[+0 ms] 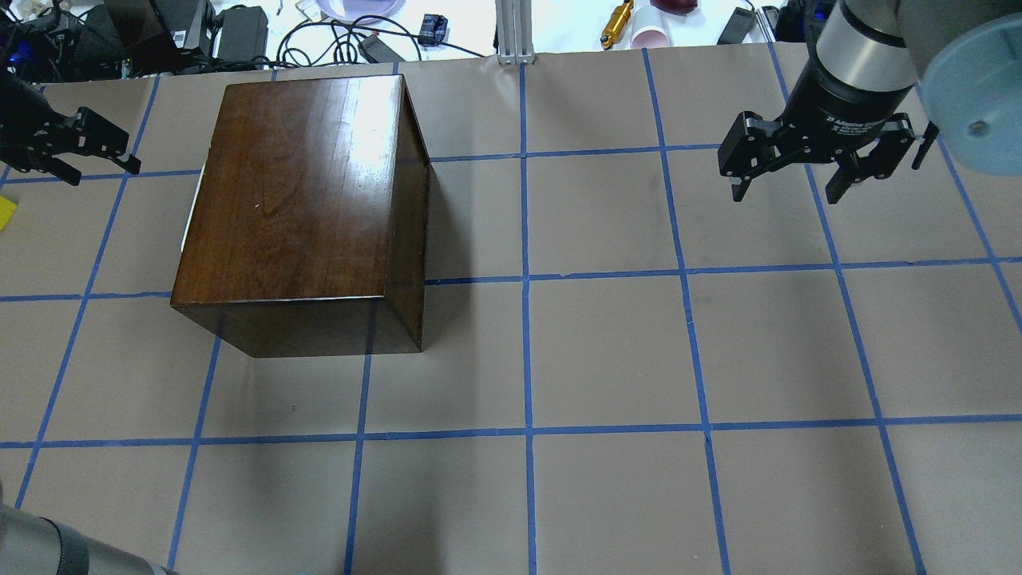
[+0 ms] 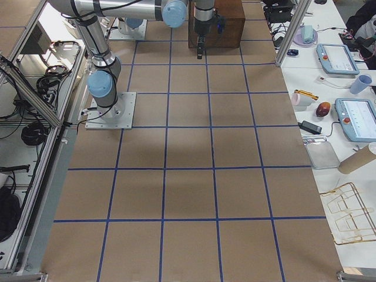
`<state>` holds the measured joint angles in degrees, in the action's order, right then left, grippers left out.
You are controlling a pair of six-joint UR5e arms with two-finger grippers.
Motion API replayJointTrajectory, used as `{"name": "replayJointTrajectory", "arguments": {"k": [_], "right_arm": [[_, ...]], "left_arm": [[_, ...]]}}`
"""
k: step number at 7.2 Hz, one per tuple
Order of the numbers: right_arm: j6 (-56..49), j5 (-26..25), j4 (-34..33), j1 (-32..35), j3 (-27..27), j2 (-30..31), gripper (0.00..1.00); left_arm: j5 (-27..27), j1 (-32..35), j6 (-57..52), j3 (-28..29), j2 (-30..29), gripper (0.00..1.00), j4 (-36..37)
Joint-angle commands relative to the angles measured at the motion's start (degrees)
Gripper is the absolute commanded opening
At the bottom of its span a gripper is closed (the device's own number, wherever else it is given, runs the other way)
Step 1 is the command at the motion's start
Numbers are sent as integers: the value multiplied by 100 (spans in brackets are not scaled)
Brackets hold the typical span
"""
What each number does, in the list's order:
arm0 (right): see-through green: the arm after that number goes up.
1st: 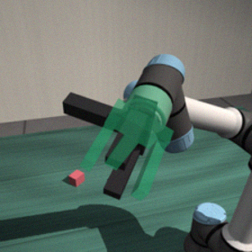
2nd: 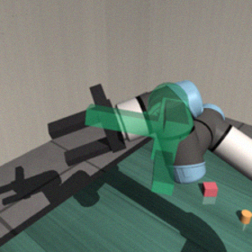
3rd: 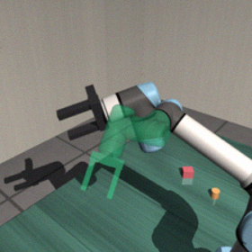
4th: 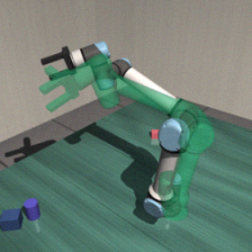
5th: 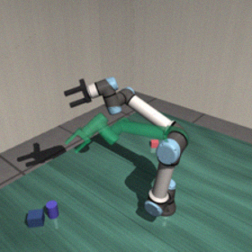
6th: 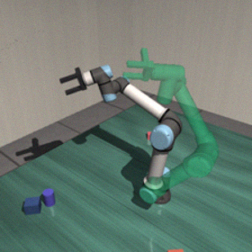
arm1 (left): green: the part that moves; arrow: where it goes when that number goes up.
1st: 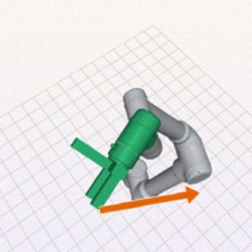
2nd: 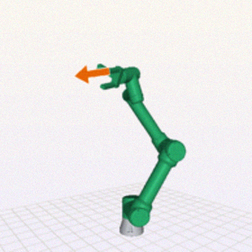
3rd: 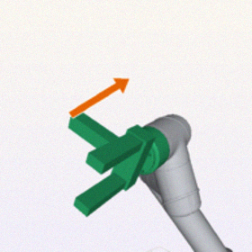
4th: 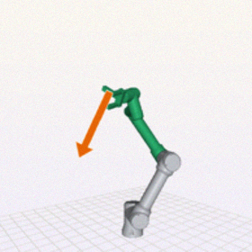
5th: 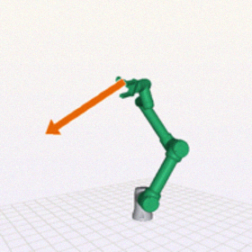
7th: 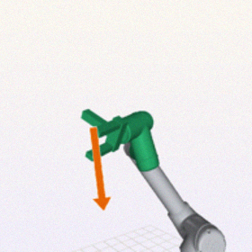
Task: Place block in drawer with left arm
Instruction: 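Hook the left gripper onto the white bar handle of the drawer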
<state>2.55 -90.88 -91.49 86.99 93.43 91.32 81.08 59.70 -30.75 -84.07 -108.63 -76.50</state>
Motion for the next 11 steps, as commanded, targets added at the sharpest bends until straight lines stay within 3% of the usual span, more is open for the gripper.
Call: {"name": "replayJointTrajectory", "arguments": {"k": [1,2,11], "right_arm": [[0,0,0,2,0,0,100],[0,0,0,2,0,0,100],[0,0,0,2,0,0,100]], "left_arm": [[-100,-3,-432,-179,-158,100,320],[-545,-3,-380,-223,-194,100,303],[-786,-3,-467,-268,-563,100,-224]]}}
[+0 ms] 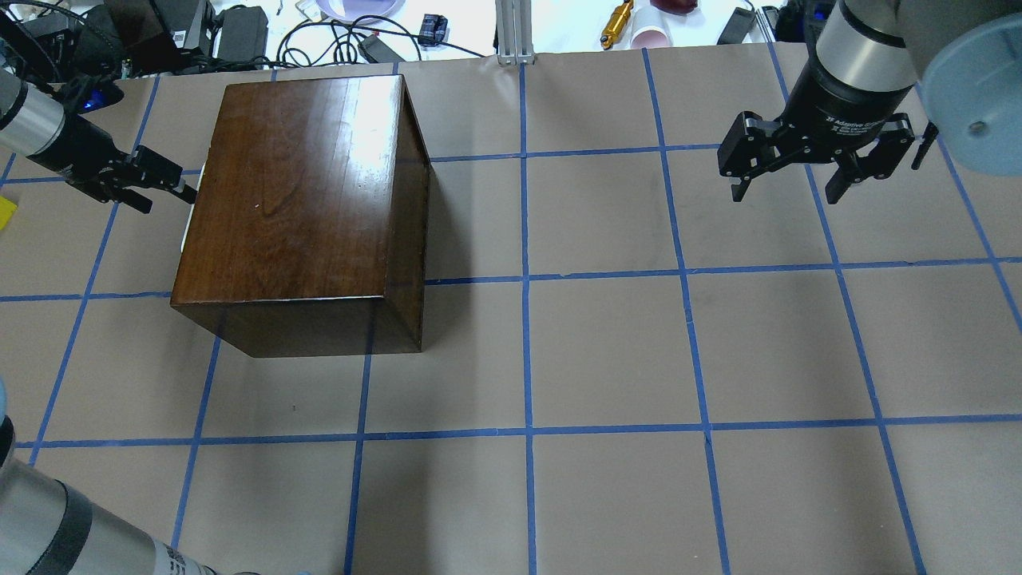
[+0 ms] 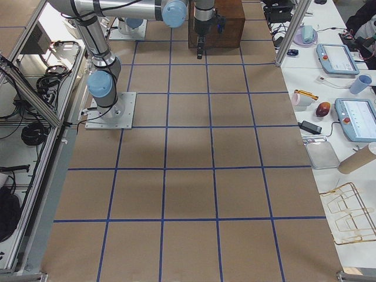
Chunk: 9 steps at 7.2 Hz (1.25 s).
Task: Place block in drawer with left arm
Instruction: 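Hook the left gripper onto the white bar handle of the drawer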
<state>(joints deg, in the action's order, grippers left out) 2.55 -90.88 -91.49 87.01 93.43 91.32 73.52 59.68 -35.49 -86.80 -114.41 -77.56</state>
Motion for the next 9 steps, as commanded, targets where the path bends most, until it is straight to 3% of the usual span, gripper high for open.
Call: {"name": "replayJointTrajectory", "arguments": {"k": [1,9], "right_arm": [[0,0,0,-9,0,0,100],[0,0,0,0,0,0,100]], "left_arm": [[-22,0,16,5,33,100,-197],[13,44,112,-4,-107,100,-251]]}}
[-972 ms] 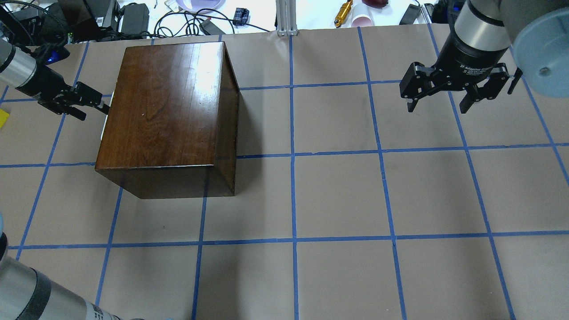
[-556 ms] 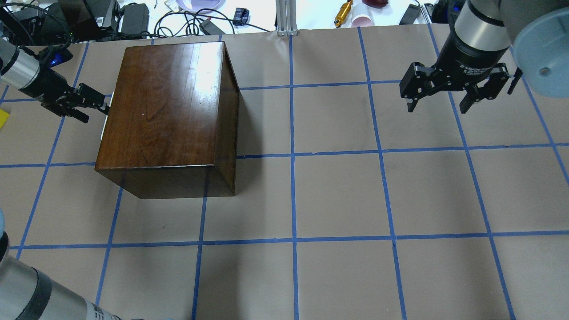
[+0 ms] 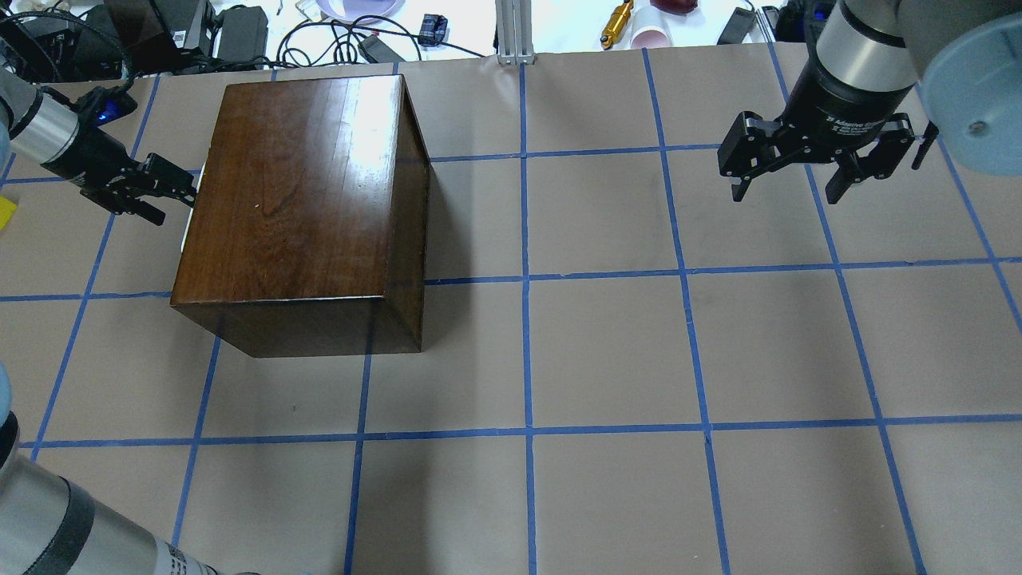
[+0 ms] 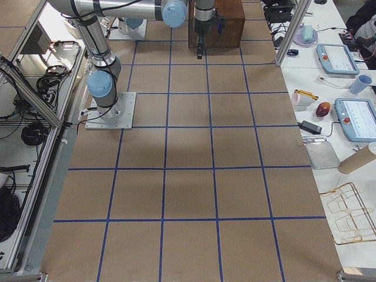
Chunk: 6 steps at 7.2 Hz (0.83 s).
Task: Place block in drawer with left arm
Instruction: 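Hook the left gripper onto the white bar handle of the drawer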
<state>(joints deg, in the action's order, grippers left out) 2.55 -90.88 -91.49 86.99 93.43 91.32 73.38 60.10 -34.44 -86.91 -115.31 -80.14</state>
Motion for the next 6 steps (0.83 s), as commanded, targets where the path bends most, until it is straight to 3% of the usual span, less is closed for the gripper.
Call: {"name": "replayJointTrajectory", "arguments": {"k": [1,6], "right_arm": [[0,0,0,3,0,0,100],[0,0,0,-6,0,0,100]], "left_arm": [[44,2,8,8,-43,100,7],[343,-7,8,95,-114,100,86]]}}
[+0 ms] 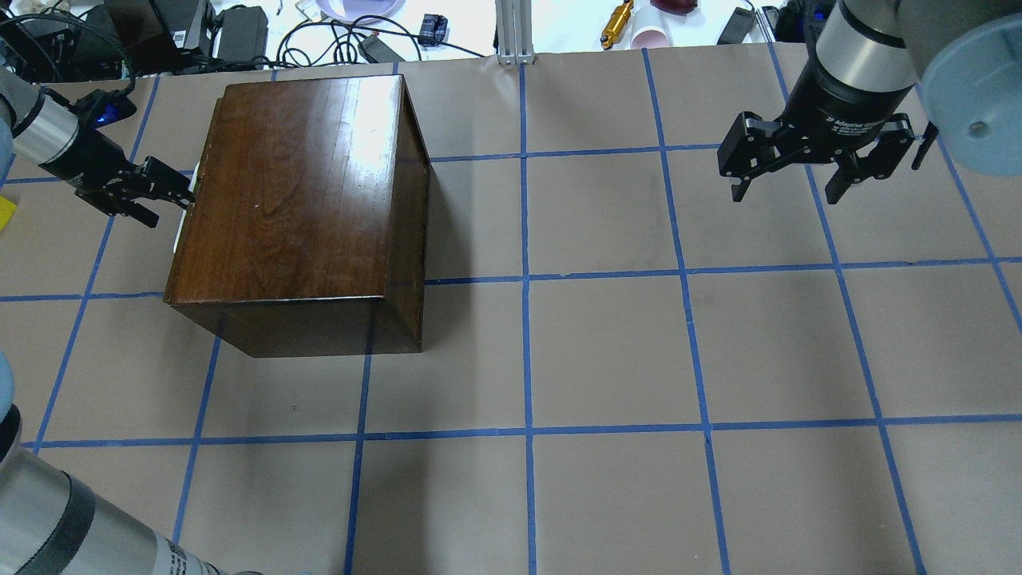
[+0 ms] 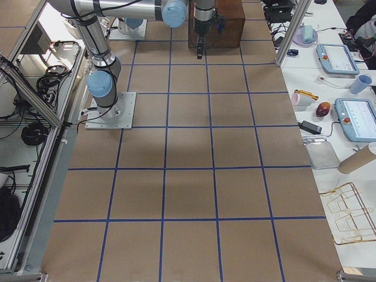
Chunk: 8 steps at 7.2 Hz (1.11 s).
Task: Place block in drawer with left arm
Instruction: 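Pull the drawer outward from the cabinet with the left gripper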
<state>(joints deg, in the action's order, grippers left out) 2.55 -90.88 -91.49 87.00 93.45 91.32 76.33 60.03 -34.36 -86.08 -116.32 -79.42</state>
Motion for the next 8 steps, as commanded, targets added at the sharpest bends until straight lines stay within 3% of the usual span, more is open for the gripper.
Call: {"name": "replayJointTrajectory", "arguments": {"k": [1,8], "right_arm": [[0,0,0,1,-2,0,100],[0,0,0,1,-2,0,100]], "left_arm": [[92,0,-1,21,-5,100,23],[408,-9,-27,197,-31,100,32]]}}
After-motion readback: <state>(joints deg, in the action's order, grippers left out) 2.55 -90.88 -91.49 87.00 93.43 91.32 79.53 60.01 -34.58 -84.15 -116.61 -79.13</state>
